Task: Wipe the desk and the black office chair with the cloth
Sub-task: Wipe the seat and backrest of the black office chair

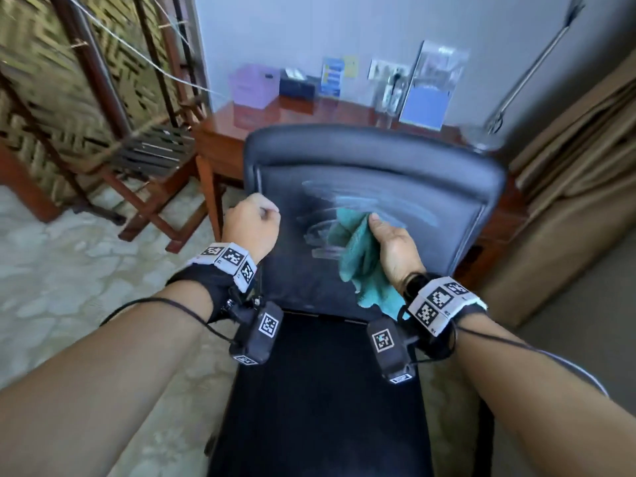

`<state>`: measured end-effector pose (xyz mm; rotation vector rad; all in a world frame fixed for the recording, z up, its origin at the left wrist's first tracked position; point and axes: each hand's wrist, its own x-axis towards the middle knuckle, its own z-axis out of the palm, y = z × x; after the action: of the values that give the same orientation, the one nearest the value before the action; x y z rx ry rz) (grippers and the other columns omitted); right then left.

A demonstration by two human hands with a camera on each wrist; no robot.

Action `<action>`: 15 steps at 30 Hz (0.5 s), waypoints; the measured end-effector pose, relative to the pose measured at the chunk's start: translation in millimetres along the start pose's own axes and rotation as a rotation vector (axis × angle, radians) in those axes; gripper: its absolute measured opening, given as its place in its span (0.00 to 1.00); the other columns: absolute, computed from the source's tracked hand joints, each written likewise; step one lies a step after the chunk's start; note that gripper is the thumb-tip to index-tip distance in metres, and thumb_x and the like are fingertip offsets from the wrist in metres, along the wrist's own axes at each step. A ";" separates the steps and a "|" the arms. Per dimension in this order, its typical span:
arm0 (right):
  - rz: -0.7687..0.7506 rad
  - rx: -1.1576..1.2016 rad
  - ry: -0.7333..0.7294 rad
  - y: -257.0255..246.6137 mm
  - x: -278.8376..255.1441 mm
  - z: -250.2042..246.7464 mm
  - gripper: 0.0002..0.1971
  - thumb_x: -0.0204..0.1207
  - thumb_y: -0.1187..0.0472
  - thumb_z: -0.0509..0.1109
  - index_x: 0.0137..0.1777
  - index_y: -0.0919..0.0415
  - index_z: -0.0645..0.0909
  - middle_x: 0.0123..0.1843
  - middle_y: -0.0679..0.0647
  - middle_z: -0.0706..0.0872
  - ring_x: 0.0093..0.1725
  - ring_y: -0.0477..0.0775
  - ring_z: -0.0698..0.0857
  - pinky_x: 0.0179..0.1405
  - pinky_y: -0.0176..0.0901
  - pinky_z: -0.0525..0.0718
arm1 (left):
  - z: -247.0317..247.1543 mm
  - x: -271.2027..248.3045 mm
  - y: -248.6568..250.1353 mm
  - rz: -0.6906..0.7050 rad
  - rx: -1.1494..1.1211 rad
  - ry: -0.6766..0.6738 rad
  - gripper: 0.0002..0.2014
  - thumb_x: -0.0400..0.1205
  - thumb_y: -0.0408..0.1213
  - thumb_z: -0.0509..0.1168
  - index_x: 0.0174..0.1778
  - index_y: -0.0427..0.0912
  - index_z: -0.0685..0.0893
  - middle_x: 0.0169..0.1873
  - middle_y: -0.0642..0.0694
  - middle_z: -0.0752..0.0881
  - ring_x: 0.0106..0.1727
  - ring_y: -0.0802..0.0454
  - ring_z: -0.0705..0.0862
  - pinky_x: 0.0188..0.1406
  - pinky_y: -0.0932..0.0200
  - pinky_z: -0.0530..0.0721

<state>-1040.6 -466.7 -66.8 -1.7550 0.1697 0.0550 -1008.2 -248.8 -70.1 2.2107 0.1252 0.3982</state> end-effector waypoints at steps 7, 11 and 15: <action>-0.138 -0.185 0.215 -114.1 -28.2 -6.6 0.31 0.79 0.35 0.54 0.64 0.59 0.84 0.65 0.57 0.86 0.67 0.57 0.81 0.73 0.53 0.73 | -91.3 26.2 84.0 0.060 0.126 -0.081 0.10 0.80 0.33 0.61 0.41 0.39 0.87 0.45 0.43 0.89 0.54 0.38 0.84 0.47 0.56 0.78; -0.154 -0.260 0.279 -148.5 -19.3 -3.6 0.25 0.86 0.43 0.52 0.70 0.57 0.80 0.73 0.59 0.79 0.73 0.59 0.75 0.75 0.49 0.68 | -114.9 53.0 90.3 0.059 0.091 -0.081 0.09 0.80 0.33 0.59 0.40 0.44 0.85 0.45 0.43 0.88 0.54 0.37 0.83 0.45 0.59 0.74; -0.182 -0.250 0.348 -165.7 9.2 17.0 0.24 0.86 0.43 0.52 0.72 0.56 0.78 0.72 0.57 0.80 0.72 0.57 0.76 0.72 0.43 0.69 | -117.8 95.7 79.4 0.040 0.050 -0.105 0.11 0.82 0.33 0.59 0.49 0.42 0.87 0.56 0.45 0.87 0.60 0.39 0.82 0.53 0.60 0.75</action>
<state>-1006.6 -420.8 89.9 -2.0125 0.2640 -0.3778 -960.2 -188.3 82.8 2.2812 0.0351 0.3031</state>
